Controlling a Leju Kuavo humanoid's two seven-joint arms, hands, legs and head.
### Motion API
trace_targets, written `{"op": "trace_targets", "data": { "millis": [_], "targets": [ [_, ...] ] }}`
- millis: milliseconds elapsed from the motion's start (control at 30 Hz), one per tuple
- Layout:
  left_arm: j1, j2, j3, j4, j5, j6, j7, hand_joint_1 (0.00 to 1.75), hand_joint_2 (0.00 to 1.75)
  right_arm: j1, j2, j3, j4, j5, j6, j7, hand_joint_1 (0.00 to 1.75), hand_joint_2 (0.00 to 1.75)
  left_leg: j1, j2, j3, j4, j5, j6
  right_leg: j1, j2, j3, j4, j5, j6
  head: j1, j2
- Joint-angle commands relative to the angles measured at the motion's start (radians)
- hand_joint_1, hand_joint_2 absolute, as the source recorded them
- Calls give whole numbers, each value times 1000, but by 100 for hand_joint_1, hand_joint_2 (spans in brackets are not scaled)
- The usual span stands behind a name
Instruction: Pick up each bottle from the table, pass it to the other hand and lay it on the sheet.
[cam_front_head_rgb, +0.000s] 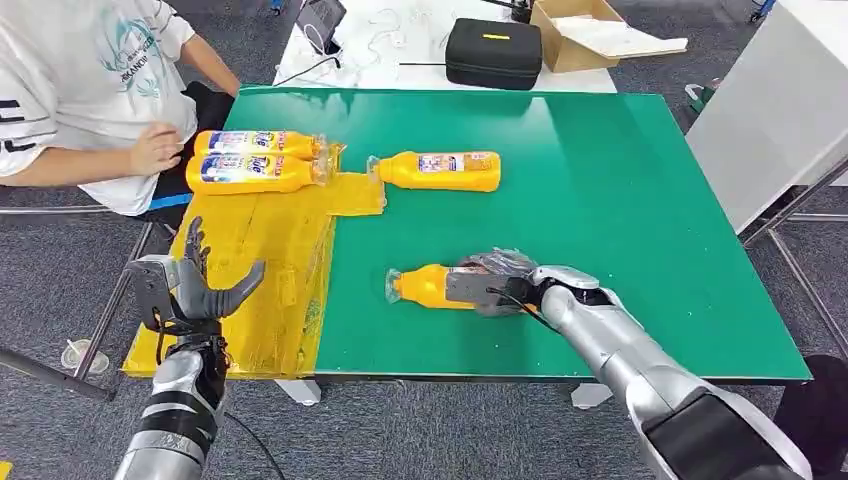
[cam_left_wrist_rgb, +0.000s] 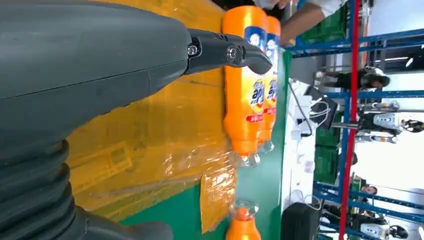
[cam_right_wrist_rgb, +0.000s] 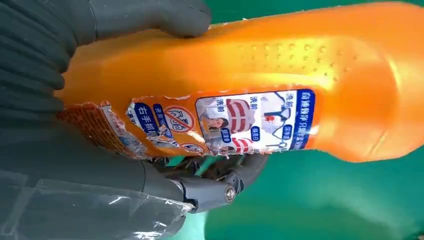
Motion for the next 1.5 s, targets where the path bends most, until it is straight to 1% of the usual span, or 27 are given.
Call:
{"op": "trace_targets", "data": {
  "millis": [33, 133, 167, 233, 267, 367, 433, 467, 500, 567, 600, 633, 667, 700, 733, 767, 833, 967, 1033, 1133, 1200, 1233, 1267, 1333, 1367, 1467, 1500],
  "targets": [
    [-32, -2, -27, 76, 2, -2, 3, 0, 175, 37, -56, 77, 11, -40, -13, -3, 175, 175, 1, -2, 4, -2, 0, 1, 1, -4, 5, -2, -1, -1, 0, 0],
    [-23, -2, -31, 61, 10, -12, 9, 0, 175, 75, -53, 44, -20, -73, -64, -7, 175, 175, 0, -2, 4, -2, 0, 1, 1, -4, 5, -2, -1, -2, 0, 0],
    [-18, -4, -31, 52, 15, -18, 14, 0, 175, 104, -44, 6, -39, -102, -110, -18, 175, 175, 1, -2, 5, -2, -1, 1, 1, -4, 7, -2, -1, -2, 0, 0],
    [12, -13, -29, 4, 30, -25, 28, 0, 175, 197, -3, -109, -127, -126, -276, -26, 175, 175, 1, -2, 8, -4, -1, 1, 2, -5, 10, -5, -2, -3, 0, 0],
    [34, -18, -30, -32, 38, -29, 38, 0, 175, 246, 22, -156, -190, -113, -337, -16, 175, 175, 1, -1, 5, -2, -1, 1, 2, -3, 7, -3, -1, -2, -1, 0],
    [50, -20, -35, -59, 43, -31, 52, 0, 175, 280, 37, -193, -253, -99, -347, 9, 175, 175, 1, 1, 5, -2, -1, 1, 2, 0, 6, -3, -1, -2, 0, 0],
    [79, -30, -32, -105, 75, -44, 71, 0, 175, 357, 108, -337, -365, -62, -519, -51, 175, 175, 2, 1, 3, -1, -1, 1, 2, 0, 3, -1, -1, -2, 0, 0],
    [95, -33, -38, -130, 84, -46, 78, 0, 175, 388, 133, -379, -420, -48, -546, -63, 175, 175, 1, 2, 2, -1, -1, 1, 1, 1, 3, -1, -1, -1, 0, 0],
    [111, -37, -43, -155, 99, -50, 90, 0, 175, 417, 156, -418, -475, -19, -606, -82, 175, 175, 1, 4, 5, -2, -2, 0, 2, 3, 4, -2, -1, -2, 0, 0],
    [147, -47, -73, -219, 131, -65, 110, 0, 175, 489, 220, -515, -612, -26, -751, -175, 175, 175, 1, 3, 3, -1, -2, 0, 2, 1, 2, -1, -1, -2, 0, 0],
    [161, -55, -95, -248, 157, -88, 128, 0, 175, 518, 232, -541, -665, -2, -814, -199, 175, 175, 1, 4, 1, 0, -2, 0, 1, 2, 0, 1, -1, -2, 0, 0],
    [160, -58, -97, -249, 157, -88, 128, 0, 175, 520, 231, -542, -666, -2, -815, -199, 175, 175, 0, 2, 1, 0, -2, 0, 1, 0, 0, 1, -2, -2, 0, 0],
    [173, -58, -133, -278, 179, -109, 143, 0, 175, 549, 244, -569, -711, -29, -834, -245, 175, 175, 1, 1, -1, 0, -2, 0, 1, 0, -2, 1, -2, -2, -1, 0],
    [180, -56, -159, -294, 199, -119, 155, 0, 175, 562, 258, -588, -729, -55, -853, -292, 175, 175, 1, 2, 3, 1, -5, 0, 2, 0, 3, 2, -5, -4, -1, 0],
    [182, -56, -175, -302, 200, -117, 156, 0, 175, 568, 257, -593, -731, -55, -853, -295, 175, 175, 2, 0, -2, 0, -2, 1, 2, -1, -2, 0, -2, -1, -1, 0],
    [186, -51, -197, -311, 217, -126, 164, 0, 175, 575, 268, -606, -738, -76, -860, -324, 175, 175, 1, -2, -1, 1, -3, 1, 2, -4, 1, 1, -4, -1, 0, 0],
    [193, -45, -232, -315, 271, -167, 190, 0, 175, 580, 276, -621, -726, -92, -860, -354, 175, 175, 1, -1, -5, 0, -1, 1, 1, -3, -4, 0, -2, -1, 0, 0],
    [202, -35, -264, -312, 307, -206, 207, 0, 175, 580, 283, -621, -693, -106, -858, -403, 175, 175, 0, 1, -3, 0, -3, 1, 0, -1, -2, 0, -2, -2, 0, 0],
    [201, -25, -285, -307, 334, -248, 213, 0, 175, 582, 287, -613, -682, -110, -849, -427, 175, 175, 0, 0, -5, -1, -2, 1, 0, -1, -4, 0, -1, -1, 0, 0],
    [203, -20, -324, -289, 427, -344, 252, 0, 175, 580, 310, -596, -600, -133, -799, -456, 175, 175, 0, 1, -4, -1, -2, 1, 0, 0, -3, -1, -1, -1, 0, 0],
    [211, -12, -355, -293, 453, -381, 260, 0, 175, 576, 327, -573, -541, -142, -772, -488, 175, 175, 0, 3, 1, -2, -3, 2, 1, 0, 1, -1, -2, -2, 0, 0],
    [214, -7, -377, -291, 465, -403, 264, 0, 175, 573, 343, -547, -496, -146, -743, -506, 175, 175, 0, 2, -2, -2, -2, 1, 1, 0, -2, -2, -1, -1, 0, 0],
    [215, -7, -387, -292, 464, -400, 262, 0, 175, 571, 356, -534, -471, -147, -745, -521, 175, 175, 0, 4, 2, -3, -3, 1, 1, 2, 1, -3, -2, -2, 0, 0],
    [207, -3, -416, -280, 467, -412, 260, 0, 175, 552, 383, -479, -383, -135, -730, -536, 175, 175, 1, 4, -1, -2, -3, 1, 1, 2, -1, -2, -1, -1, 0, 0],
    [206, -5, -418, -279, 467, -411, 260, 0, 175, 553, 390, -476, -379, -134, -736, -537, 175, 175, 1, 5, 2, -3, -4, 1, 2, 3, 2, -3, -1, -2, 0, 0],
    [202, -3, -420, -274, 467, -409, 257, 0, 175, 542, 393, -471, -360, -136, -749, -537, 175, 175, 1, 3, -2, -2, -2, 1, 1, 2, -3, -1, -1, -1, 0, 0],
    [201, -2, -420, -274, 468, -409, 256, 0, 175, 540, 389, -470, -360, -138, -747, -537, 175, 175, 1, 4, 0, -2, -3, 1, 1, 2, 0, -2, -1, -2, 0, 0]
  ]
}}
